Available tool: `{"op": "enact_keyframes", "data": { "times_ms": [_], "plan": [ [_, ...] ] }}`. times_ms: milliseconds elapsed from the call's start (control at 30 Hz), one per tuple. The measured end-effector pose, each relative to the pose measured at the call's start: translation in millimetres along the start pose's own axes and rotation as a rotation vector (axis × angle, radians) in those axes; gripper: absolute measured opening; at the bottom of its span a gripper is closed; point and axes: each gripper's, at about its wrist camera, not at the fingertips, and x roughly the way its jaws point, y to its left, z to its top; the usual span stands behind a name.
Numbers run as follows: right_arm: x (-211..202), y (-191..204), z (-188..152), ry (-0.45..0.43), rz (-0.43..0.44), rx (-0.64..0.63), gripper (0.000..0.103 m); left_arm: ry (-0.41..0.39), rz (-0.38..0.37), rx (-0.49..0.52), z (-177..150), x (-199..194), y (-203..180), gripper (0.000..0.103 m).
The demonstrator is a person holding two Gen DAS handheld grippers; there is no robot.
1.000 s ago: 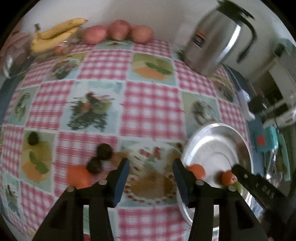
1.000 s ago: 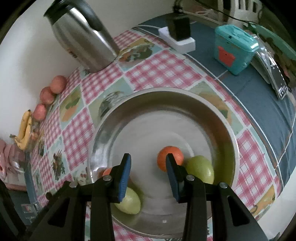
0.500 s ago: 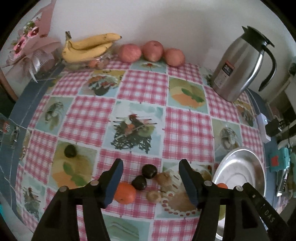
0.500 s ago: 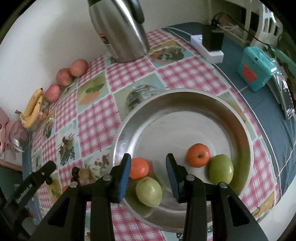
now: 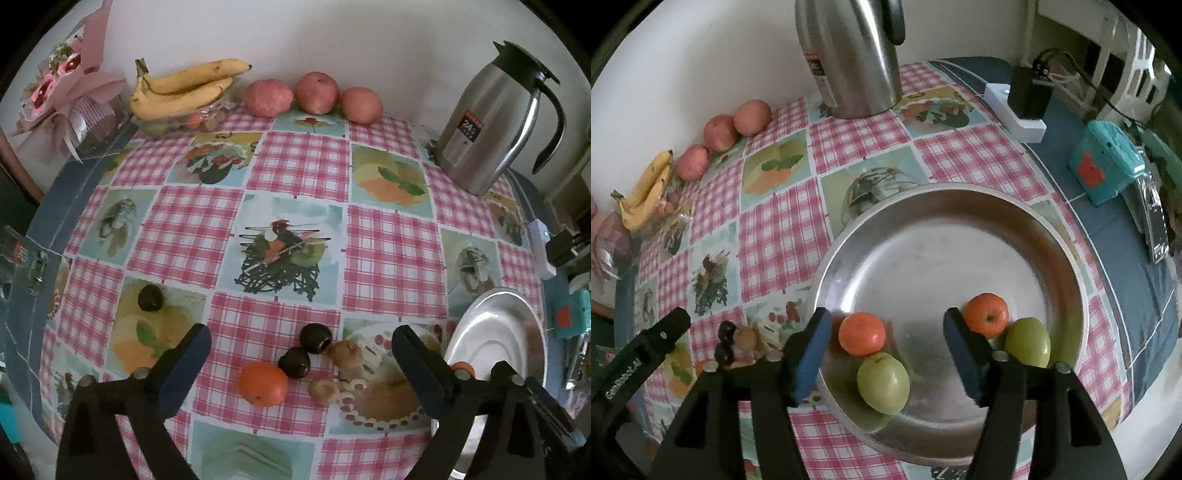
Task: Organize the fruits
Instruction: 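Move both grippers back toward the plums and kiwis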
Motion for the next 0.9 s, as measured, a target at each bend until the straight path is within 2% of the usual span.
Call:
{"op": "enact_keyframes", "data": {
  "times_ms": [267, 367, 500, 900],
  "plan": [
    [-2.7, 3.3, 0.8, -0.039, -0.028, -0.054, 0.08, -0.012, 0.03, 0.023, -0.5, 2.2, 0.1, 0.103],
    [-5.9, 4.5, 1.2, -0.059, -0.027, -0.062, 0.099, -0.017, 0.032, 0.037, -1.0, 2.0, -1.5, 0.103],
    [-9.9, 4.6, 2.3, -0.088, -0.026, -0.067, 0.099, -0.022, 0.036, 0.058, -1.7, 1.4, -4.1, 0.103],
    [-7.0, 5.0, 1.7, -0.084, -0.024, -0.066, 0.099, -0.028, 0.03, 0.096, -3.1, 0.9, -8.0, 0.103]
  ]
}}
